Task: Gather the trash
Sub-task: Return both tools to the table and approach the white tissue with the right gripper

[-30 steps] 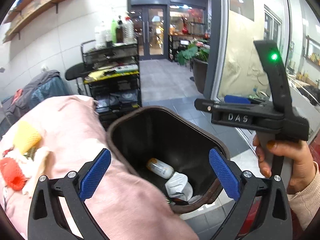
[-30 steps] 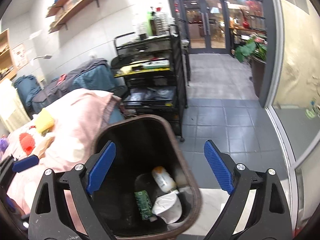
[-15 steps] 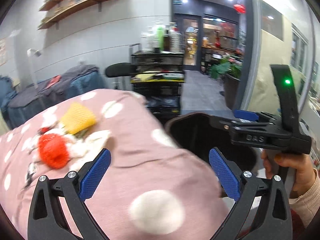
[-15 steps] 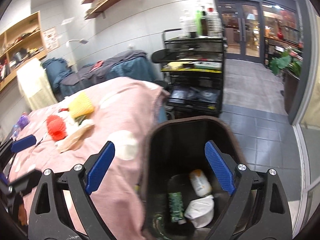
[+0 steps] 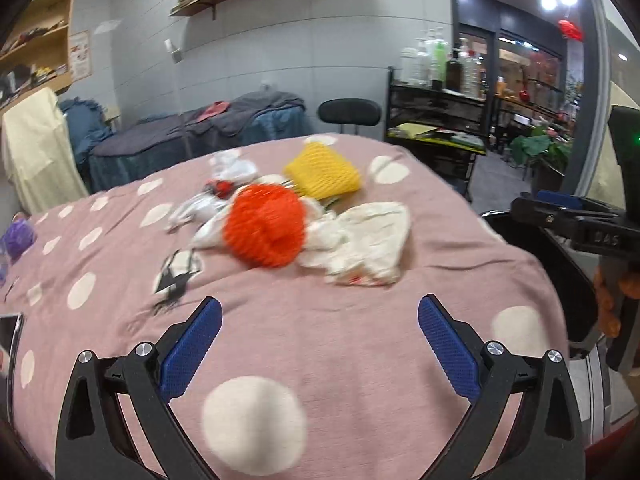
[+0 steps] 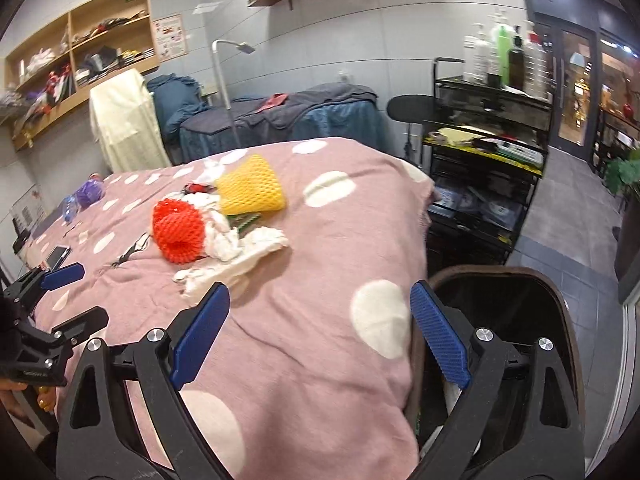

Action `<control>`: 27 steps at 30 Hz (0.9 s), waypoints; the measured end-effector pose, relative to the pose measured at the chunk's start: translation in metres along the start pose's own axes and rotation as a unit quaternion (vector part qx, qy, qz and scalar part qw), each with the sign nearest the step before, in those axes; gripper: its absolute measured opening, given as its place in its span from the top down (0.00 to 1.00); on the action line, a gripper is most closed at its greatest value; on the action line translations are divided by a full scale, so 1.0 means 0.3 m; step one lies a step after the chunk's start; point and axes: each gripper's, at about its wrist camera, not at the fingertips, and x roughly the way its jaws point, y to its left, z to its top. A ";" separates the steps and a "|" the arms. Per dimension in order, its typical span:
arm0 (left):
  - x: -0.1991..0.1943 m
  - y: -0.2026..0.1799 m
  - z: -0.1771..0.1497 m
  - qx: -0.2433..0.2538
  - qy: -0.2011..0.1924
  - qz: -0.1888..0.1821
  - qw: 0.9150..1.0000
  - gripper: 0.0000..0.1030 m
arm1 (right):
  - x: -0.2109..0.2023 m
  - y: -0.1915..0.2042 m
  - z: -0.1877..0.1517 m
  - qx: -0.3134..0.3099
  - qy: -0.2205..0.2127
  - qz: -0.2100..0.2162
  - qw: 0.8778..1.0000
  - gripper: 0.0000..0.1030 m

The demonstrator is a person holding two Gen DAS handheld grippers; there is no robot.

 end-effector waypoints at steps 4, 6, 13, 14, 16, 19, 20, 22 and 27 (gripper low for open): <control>0.018 0.122 -0.007 -0.045 0.013 0.004 0.999 0.06 | 0.065 0.062 0.026 -0.021 0.023 0.028 0.999 0.12; 0.026 0.163 -0.004 -0.061 0.015 0.000 0.998 0.06 | 0.121 0.099 0.042 -0.030 0.050 0.048 0.997 0.12; 0.106 0.211 0.044 -0.076 0.030 -0.007 0.997 0.18 | 0.329 0.176 0.082 -0.007 0.146 0.085 0.986 0.13; 0.120 0.211 0.052 -0.074 0.032 -0.005 0.997 0.19 | 0.364 0.182 0.084 0.004 0.163 0.090 0.983 0.15; 0.144 0.210 0.066 -0.071 0.035 -0.005 0.997 0.20 | 0.422 0.193 0.085 0.022 0.191 0.097 0.977 0.27; 0.185 0.213 0.083 -0.070 0.043 -0.008 0.997 0.21 | 0.491 0.205 0.081 0.043 0.220 0.103 0.969 0.37; 0.199 0.214 0.090 -0.071 0.046 -0.009 0.996 0.23 | 0.500 0.209 0.080 0.045 0.223 0.100 0.969 0.40; 0.223 0.219 0.103 -0.074 0.050 -0.012 0.996 0.24 | 0.512 0.219 0.083 0.045 0.226 0.098 0.968 0.57; 0.292 0.212 0.138 -0.064 0.061 -0.004 0.996 0.26 | 0.515 0.215 0.087 0.054 0.222 0.096 0.969 0.81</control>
